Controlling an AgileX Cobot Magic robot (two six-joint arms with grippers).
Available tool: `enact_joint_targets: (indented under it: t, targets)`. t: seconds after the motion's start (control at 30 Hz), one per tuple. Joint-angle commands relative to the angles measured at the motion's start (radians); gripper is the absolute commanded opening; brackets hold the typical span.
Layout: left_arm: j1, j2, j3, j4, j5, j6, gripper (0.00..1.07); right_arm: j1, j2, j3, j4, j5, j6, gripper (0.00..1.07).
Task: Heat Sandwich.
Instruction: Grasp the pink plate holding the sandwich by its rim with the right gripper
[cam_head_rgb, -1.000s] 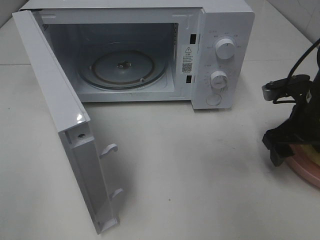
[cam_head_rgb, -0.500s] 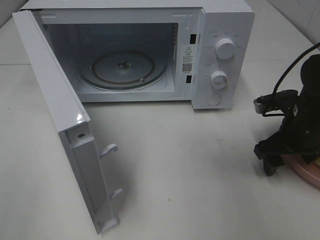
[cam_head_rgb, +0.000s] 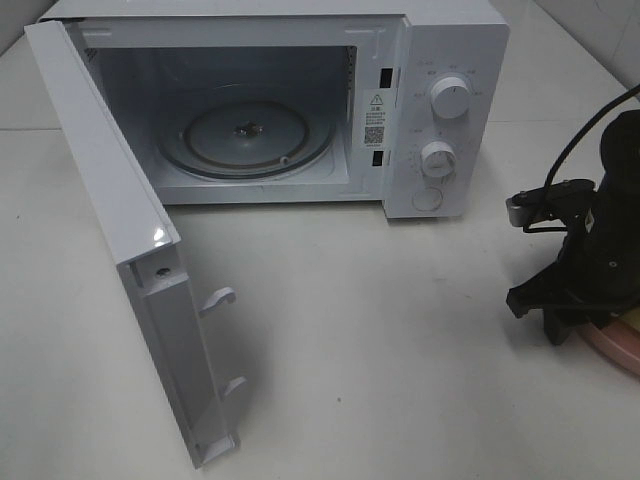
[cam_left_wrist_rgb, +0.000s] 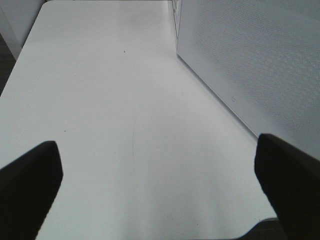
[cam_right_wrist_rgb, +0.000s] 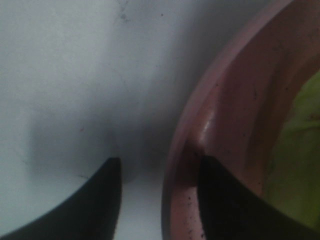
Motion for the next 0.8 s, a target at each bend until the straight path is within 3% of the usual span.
enact_joint_targets:
  t: [0.03,0.07,0.8]
  targets:
    - [0.002,-0.016,0.001,0.001,-0.012,0.000,1.00,-0.005,0.000,-0.005,-0.014,0.003,0.011,0.09]
    - [0.002,-0.016,0.001,0.001,-0.012,0.000,1.00,-0.005,0.000,-0.005,-0.016,0.003,0.011,0.00]
    - [0.002,-0.016,0.001,0.001,-0.012,0.000,1.00,-0.005,0.000,-0.005,-0.018,0.021,0.011,0.00]
